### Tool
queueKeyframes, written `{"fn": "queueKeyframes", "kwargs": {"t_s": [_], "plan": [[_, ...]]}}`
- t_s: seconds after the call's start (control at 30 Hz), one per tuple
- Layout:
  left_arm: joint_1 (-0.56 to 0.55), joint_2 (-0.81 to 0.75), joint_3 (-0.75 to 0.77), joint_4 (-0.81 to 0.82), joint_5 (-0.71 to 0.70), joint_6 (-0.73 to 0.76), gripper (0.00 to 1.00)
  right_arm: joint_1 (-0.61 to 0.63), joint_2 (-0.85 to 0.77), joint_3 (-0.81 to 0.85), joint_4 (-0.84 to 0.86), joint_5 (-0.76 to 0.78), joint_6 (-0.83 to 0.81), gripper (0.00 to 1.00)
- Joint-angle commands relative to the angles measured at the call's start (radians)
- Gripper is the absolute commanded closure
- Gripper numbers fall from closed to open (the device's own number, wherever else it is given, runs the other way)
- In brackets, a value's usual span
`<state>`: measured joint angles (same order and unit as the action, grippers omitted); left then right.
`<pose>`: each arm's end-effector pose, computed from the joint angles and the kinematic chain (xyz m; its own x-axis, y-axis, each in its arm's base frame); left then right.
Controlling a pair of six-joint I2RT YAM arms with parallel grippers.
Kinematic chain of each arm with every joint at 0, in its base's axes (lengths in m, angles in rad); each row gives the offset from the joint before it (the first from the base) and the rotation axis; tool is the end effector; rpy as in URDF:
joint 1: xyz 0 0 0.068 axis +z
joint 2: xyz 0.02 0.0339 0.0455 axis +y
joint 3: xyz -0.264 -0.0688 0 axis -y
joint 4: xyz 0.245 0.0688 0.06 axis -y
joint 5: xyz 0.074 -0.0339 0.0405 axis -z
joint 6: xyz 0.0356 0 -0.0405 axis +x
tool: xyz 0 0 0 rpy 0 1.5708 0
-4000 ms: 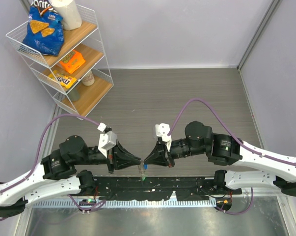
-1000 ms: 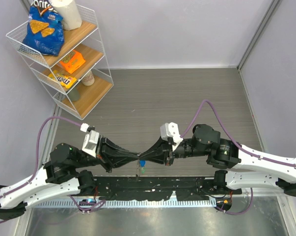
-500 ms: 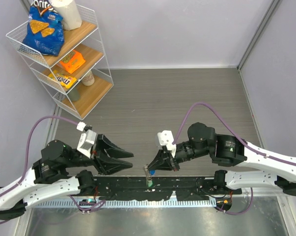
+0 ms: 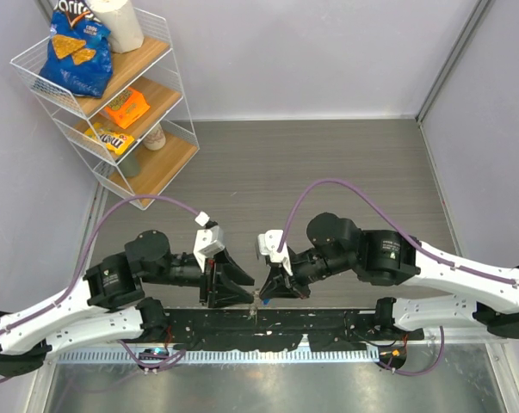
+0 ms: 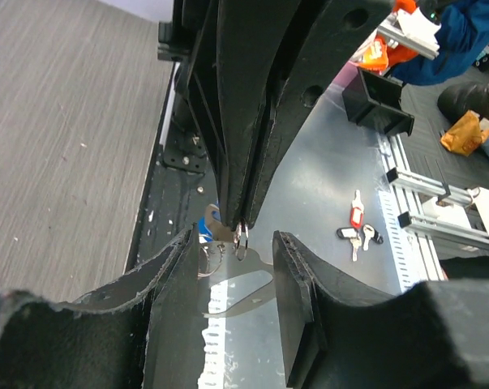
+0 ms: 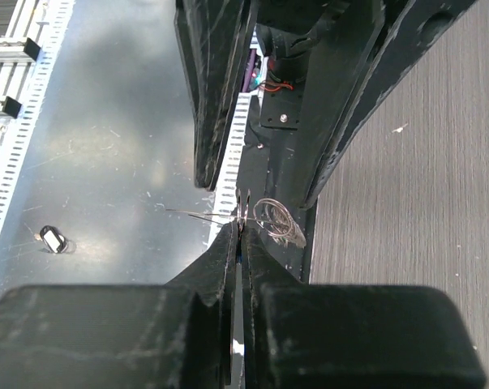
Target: Put the keys on the keyring
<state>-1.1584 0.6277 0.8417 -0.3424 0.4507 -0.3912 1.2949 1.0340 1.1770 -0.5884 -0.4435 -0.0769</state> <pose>0.0412 -0.1328 0.3656 -0.4279 0.1218 -0.8956 0.9029 0.0124 -0.4297 0.0438 0.2108 0.3889 -0.0421 -0.4036 -0.9140 -0.9807 -0.1580 0.1150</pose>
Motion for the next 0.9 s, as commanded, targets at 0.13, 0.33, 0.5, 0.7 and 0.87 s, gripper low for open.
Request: {"fn": "queueKeyframes", "kwargs": {"t_s": [0.13, 0.33, 0.5, 0.7, 0.87], "plan": [[0.000, 0.033, 0.057, -0.043, 0.048, -0.002, 0.54, 0.007, 0.038, 0.081, -0.004, 0.049, 0.016, 0.95], [0.000, 0.041, 0.071, -0.075, 0.048, 0.012, 0.61, 0.007, 0.052, 0.095, -0.002, 0.051, 0.017, 0.95], [-0.001, 0.055, 0.079, -0.098, 0.051, 0.023, 0.67, 0.009, 0.058, 0.108, -0.002, 0.039, 0.019, 0.95], [0.000, 0.067, 0.089, -0.113, 0.046, 0.034, 0.72, 0.009, 0.061, 0.110, -0.005, 0.031, 0.016, 0.95], [-0.001, 0.073, 0.096, -0.118, 0.043, 0.038, 0.77, 0.010, 0.064, 0.105, -0.005, 0.020, 0.012, 0.95]]}}
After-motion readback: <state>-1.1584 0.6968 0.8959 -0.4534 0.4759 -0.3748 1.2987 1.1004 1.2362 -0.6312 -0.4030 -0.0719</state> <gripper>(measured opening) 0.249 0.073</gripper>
